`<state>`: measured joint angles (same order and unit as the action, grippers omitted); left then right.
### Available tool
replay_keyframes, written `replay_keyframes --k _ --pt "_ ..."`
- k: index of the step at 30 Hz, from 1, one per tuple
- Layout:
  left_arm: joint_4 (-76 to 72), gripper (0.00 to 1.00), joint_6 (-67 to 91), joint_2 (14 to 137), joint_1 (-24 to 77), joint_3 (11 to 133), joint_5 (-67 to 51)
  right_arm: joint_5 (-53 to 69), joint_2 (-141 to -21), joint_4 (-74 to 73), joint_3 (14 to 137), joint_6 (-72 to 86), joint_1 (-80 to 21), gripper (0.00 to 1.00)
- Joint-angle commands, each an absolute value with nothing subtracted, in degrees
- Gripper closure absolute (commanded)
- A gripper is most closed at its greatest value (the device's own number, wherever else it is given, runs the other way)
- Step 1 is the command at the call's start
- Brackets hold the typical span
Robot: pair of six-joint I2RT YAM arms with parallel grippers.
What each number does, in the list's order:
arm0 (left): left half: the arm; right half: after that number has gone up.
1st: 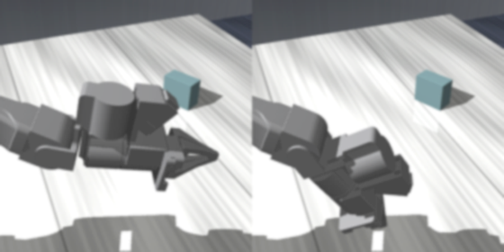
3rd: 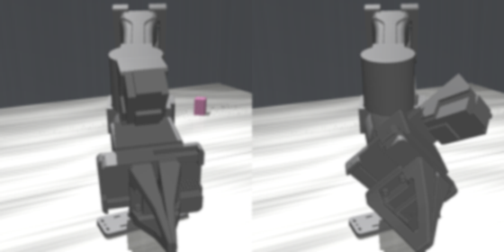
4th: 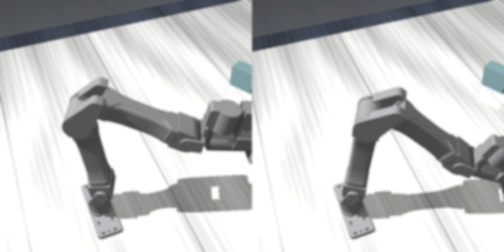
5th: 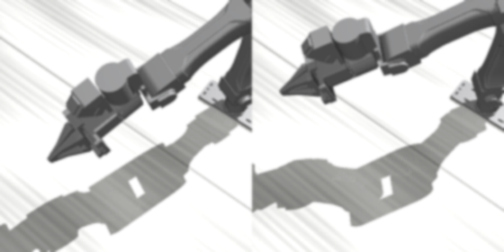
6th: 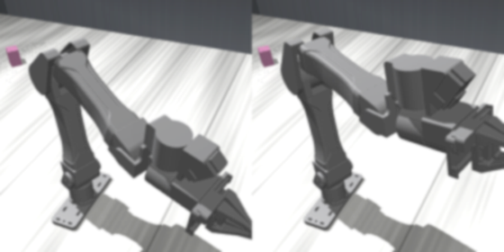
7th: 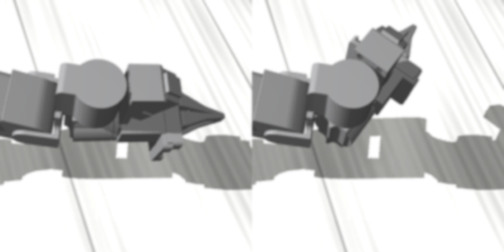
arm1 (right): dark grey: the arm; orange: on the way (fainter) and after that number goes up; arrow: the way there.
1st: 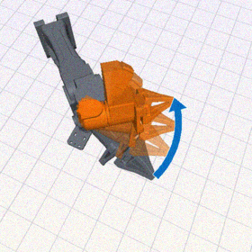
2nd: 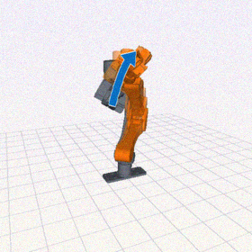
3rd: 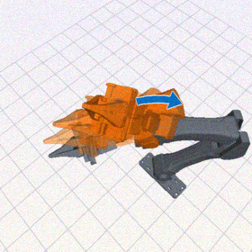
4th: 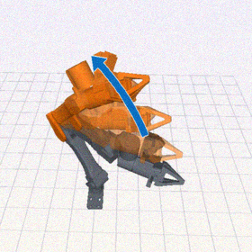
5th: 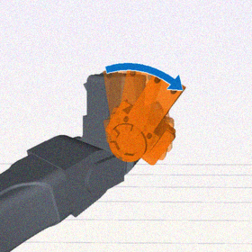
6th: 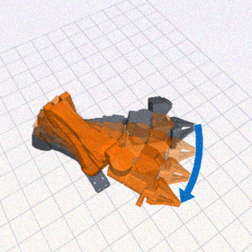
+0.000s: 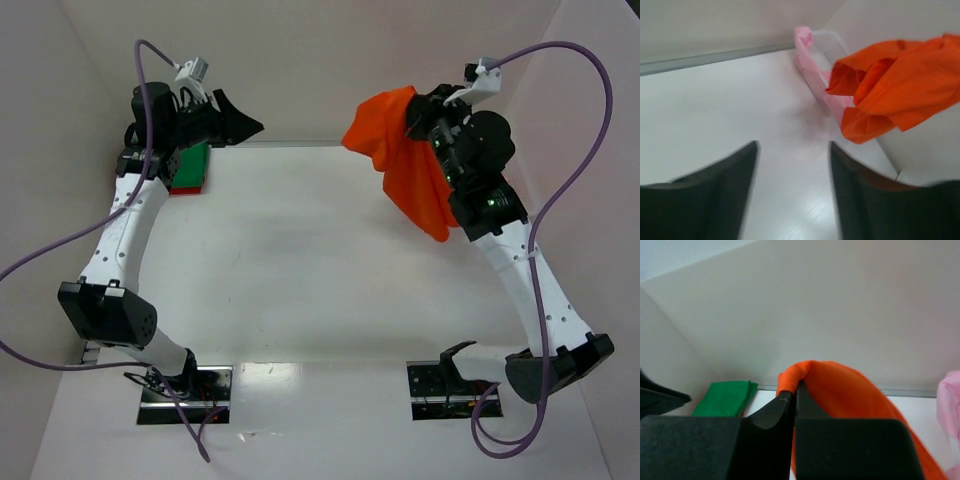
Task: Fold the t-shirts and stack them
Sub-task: Flatten out the tshirt
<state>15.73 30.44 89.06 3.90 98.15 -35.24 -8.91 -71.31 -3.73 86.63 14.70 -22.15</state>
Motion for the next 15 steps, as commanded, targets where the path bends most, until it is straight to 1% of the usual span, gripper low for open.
replay_keyframes --k 1,3,6,7,8,9,10,12,15 --pt "8.01 0.18 28.84 89.74 5.71 96.42 -46.72 -4.84 -74.07 -4.21 93.23 15.64 -22.59 1.00" --pt "7.21 0.07 27.17 88.17 6.24 95.71 -47.72 -3.70 -78.55 -10.94 97.53 15.64 -24.15 1.00" --pt "6.59 0.01 24.62 85.96 6.86 93.35 -47.12 -1.95 -79.18 -8.97 90.56 17.66 -24.79 1.00" --pt "6.59 0.01 23.13 84.65 6.86 91.34 -47.11 -0.54 -81.71 -11.49 87.48 19.75 -24.79 1.00" --pt "6.59 0.01 21.29 84.64 6.86 90.01 -48.50 3.91 -84.87 -15.95 88.76 20.47 -25.39 1.00" --pt "6.59 0.01 21.27 84.64 6.86 90.00 -48.52 6.22 -85.60 -16.95 89.47 20.48 -25.40 1.00" --pt "6.59 0.01 20.66 84.64 6.86 88.96 -50.95 7.72 -85.61 -16.96 89.47 20.48 -26.36 1.00" --pt "5.37 0.01 20.65 85.77 7.99 87.19 -53.52 5.81 -83.24 -14.68 89.47 20.48 -27.69 1.00" --pt "5.36 0.01 19.78 87.27 9.92 86.66 -56.06 4.92 -82.62 -16.87 91.84 20.48 -27.69 1.00"
